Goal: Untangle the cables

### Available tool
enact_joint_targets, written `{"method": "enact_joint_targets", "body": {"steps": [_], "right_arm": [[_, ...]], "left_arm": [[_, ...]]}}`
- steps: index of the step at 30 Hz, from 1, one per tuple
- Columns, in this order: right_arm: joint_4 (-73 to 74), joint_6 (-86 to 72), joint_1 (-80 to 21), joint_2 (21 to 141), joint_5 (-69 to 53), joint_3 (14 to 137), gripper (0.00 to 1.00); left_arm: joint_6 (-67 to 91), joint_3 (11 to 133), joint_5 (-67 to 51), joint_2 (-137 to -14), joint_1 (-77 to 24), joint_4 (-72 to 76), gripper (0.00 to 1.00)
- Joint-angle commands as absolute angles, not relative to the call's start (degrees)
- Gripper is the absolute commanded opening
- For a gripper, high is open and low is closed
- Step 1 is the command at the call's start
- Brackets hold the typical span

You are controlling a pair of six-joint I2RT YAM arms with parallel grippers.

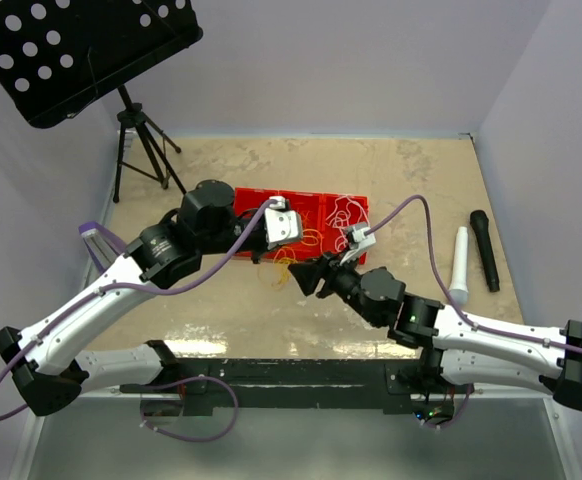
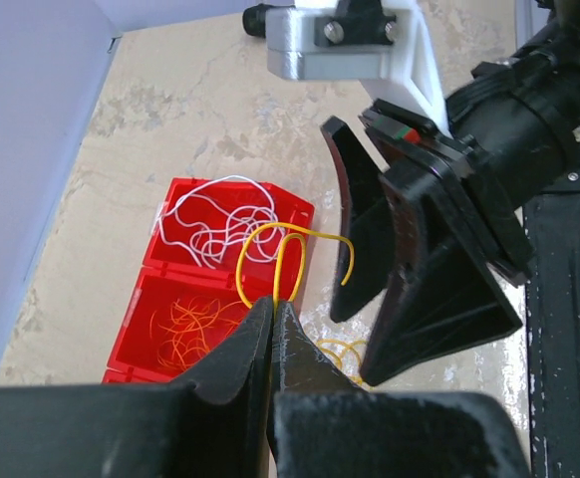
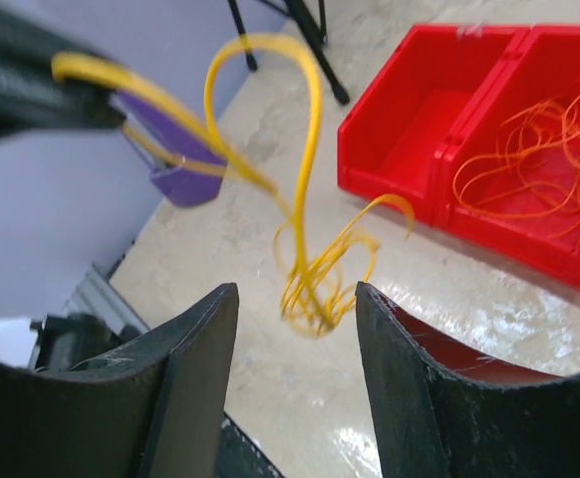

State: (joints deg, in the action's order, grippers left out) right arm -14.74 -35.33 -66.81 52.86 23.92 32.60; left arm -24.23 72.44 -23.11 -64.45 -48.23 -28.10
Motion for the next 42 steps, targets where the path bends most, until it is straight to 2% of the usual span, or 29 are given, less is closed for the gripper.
{"method": "enact_joint_targets", "body": {"steps": [1, 10, 16, 18, 33, 42], "right_arm": [[-19.7, -34.6, -67.2, 52.3, 31.6, 36.7, 0.55], [-21.5, -34.6, -67.9, 57.6, 28.4, 38.6, 0.5], [-20.8, -36.1, -68.2, 60.8, 28.0, 38.9, 0.33], [-20.9, -37.2, -68.1, 61.7, 27.3, 38.1, 0.31], [-26.6, -45.3, -68.5, 67.0, 23.7, 26.2, 0.31], [-25.6, -48.5, -68.6, 67.6, 23.6, 23.1, 0.3]], "left_arm": [[-22.1, 75.1, -26.5, -63.5, -48.0, -28.2, 0.0], [-20.9, 76.5, -27.6, -63.3, -47.9, -27.3, 0.0], [-20.4, 80.1, -27.4, -64.1, -47.9, -27.0, 0.0], [-20.5, 82.0, -26.8, -64.6, -47.9, -26.9, 0.0], [-20.6, 102.6, -23.6, -70.6, -47.8, -25.2, 0.0], [-23.7, 106.4, -19.6, -69.3, -47.8, -16.5, 0.0]]}}
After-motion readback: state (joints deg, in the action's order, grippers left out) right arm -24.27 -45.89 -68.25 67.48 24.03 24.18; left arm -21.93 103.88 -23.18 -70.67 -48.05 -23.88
